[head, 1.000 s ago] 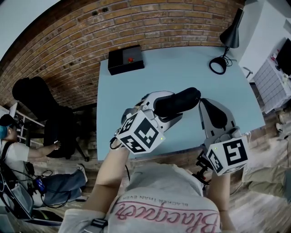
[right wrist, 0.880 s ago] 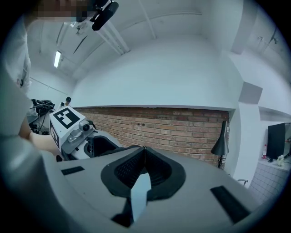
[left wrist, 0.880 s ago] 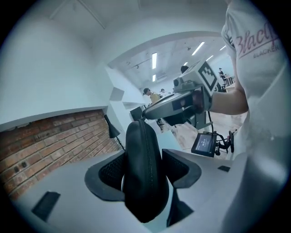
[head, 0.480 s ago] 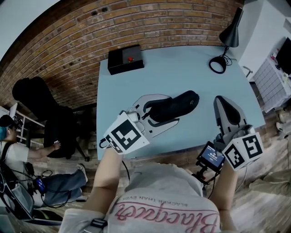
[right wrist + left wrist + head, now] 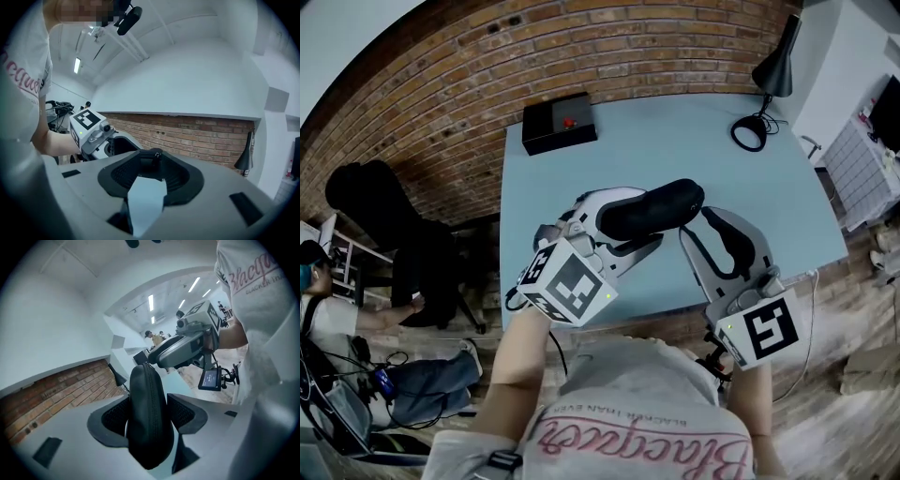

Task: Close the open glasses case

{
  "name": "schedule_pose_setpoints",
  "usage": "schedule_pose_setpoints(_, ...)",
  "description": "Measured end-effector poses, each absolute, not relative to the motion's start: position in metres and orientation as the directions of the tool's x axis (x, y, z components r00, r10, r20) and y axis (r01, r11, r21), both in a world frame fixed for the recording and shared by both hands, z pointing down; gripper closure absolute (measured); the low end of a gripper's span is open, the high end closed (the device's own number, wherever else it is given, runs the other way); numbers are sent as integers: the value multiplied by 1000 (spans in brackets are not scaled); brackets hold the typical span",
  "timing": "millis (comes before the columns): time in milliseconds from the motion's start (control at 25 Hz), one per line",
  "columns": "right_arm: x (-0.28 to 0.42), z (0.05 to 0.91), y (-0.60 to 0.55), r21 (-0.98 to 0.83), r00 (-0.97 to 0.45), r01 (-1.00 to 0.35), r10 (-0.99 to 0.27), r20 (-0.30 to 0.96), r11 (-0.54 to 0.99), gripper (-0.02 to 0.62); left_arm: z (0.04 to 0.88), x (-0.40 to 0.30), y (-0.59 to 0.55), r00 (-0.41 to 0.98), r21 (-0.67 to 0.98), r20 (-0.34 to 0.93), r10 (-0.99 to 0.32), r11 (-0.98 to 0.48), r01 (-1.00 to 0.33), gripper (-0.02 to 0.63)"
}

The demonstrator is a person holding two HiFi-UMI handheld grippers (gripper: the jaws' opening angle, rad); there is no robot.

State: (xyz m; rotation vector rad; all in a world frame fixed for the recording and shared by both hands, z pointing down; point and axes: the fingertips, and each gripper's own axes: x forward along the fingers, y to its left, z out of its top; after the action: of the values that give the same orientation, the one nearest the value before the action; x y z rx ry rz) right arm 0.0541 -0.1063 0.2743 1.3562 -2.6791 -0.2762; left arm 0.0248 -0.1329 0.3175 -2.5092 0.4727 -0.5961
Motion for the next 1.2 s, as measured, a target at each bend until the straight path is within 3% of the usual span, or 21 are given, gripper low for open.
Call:
schedule_pose_setpoints(160,52,271,-117,245,-530,-821,-848,7,516,470,315,23,-135,817,-643,324,-478,-744,-180,345)
schedule_pose_setpoints(320,57,267,-121,233,-514,-835,-858,-11,498,552,307,17,-138,782,-740,310,-541,-654,-158,344)
schedule_pose_setpoints(560,60,272,-117,215,-541,-822,-841,-5,528,577,309,15,-147,753,-776,300,-586,-609,-166,344)
schedule_pose_setpoints(1000,45,273,-122,286,-504,-833,-863,-35,474,572,300,10,-149,740,-795,293,-606,-584,-164,344)
schedule_pose_setpoints(1200,45,276,-129,292,-476,-843,-879,-17,451,508,298,10,-144,729,-836,299,-616,-538,-112,344)
